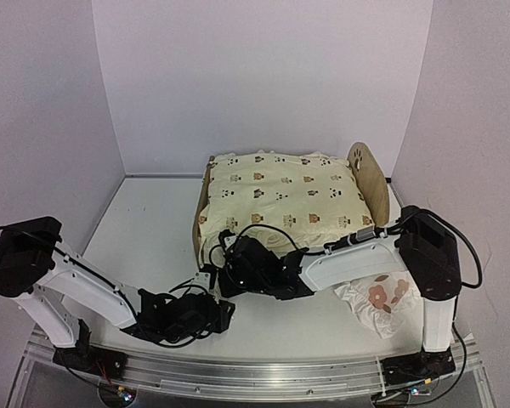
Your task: Set up the pet bed
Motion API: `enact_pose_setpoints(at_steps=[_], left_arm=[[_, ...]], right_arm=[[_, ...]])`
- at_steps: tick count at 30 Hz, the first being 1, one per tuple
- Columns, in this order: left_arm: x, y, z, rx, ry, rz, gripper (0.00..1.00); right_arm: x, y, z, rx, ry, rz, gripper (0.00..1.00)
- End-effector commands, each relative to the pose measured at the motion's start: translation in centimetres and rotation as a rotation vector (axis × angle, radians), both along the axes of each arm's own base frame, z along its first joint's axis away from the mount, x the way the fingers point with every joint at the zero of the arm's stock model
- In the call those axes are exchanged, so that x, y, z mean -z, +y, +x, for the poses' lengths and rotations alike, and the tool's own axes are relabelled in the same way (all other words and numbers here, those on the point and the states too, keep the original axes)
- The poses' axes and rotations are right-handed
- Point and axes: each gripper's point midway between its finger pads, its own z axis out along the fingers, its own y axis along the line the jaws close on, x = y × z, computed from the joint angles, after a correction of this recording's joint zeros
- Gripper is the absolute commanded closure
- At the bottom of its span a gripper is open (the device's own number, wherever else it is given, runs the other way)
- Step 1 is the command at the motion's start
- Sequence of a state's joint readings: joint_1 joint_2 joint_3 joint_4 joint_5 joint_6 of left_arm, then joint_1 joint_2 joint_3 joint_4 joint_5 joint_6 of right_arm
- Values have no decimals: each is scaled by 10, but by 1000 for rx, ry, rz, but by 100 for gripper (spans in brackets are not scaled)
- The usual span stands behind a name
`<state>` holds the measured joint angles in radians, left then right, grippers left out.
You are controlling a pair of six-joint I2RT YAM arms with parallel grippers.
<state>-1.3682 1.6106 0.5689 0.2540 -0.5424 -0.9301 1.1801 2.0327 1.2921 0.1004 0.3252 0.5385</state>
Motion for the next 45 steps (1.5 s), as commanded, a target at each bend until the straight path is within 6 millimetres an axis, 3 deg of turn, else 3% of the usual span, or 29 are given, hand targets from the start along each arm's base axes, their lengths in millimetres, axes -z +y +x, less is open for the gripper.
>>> enact_pose_setpoints(at_steps=[1, 6, 10, 21, 27, 38, 45], left_arm=[[-4, -3, 9, -61, -20, 5, 51], [1, -6, 12, -71, -30, 16, 70], [1, -7, 12, -77, -29, 29, 99], [-9, 23, 11, -95, -22, 45, 100], [-3, 39, 13, -102, 4, 66, 100], [-3, 66, 28, -158, 33, 95, 100], [-3, 75, 38, -176, 50, 97, 100]], right_arm=[[-40, 10, -2, -14, -28, 69, 100], [-42, 7, -3, -13, -31, 70, 100], [-45, 3, -2, -8, -45, 64, 100], [-64, -18, 4, 26, -135, 32, 100], [-84, -28, 9, 31, -210, 16, 100], [-133, -17, 19, -34, -331, 47, 100], [-166, -15, 45, -33, -397, 64, 100]])
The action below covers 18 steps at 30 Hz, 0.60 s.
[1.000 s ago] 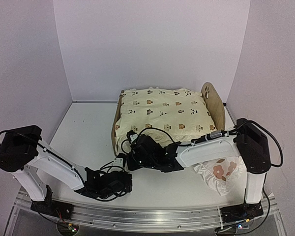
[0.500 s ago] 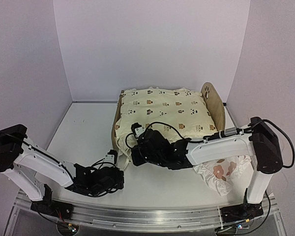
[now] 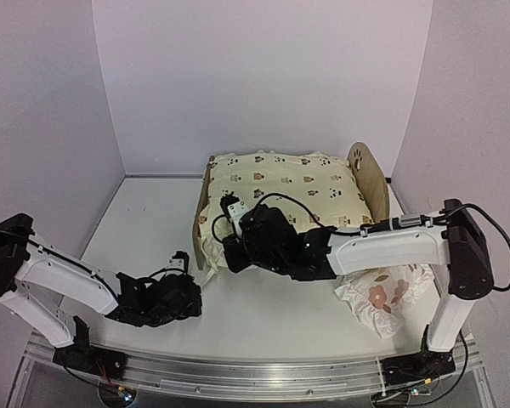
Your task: Set up the pet bed
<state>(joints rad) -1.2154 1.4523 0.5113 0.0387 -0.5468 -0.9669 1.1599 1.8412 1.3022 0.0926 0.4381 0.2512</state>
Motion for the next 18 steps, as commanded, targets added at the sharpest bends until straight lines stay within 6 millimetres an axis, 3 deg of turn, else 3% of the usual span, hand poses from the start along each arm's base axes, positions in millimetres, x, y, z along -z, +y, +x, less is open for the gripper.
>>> enact_pose_setpoints(at_steps=[1, 10, 18], left_arm=[[-2, 6, 4, 5, 12, 12, 100], [6, 5, 17, 3, 54, 56, 100], [10, 23, 16, -49, 90, 86, 100]], right_arm=[[-65, 4, 26, 0, -101, 89, 100], [-96, 0, 89, 10, -130, 122, 100], [-94, -6, 148, 11, -107, 146, 100]])
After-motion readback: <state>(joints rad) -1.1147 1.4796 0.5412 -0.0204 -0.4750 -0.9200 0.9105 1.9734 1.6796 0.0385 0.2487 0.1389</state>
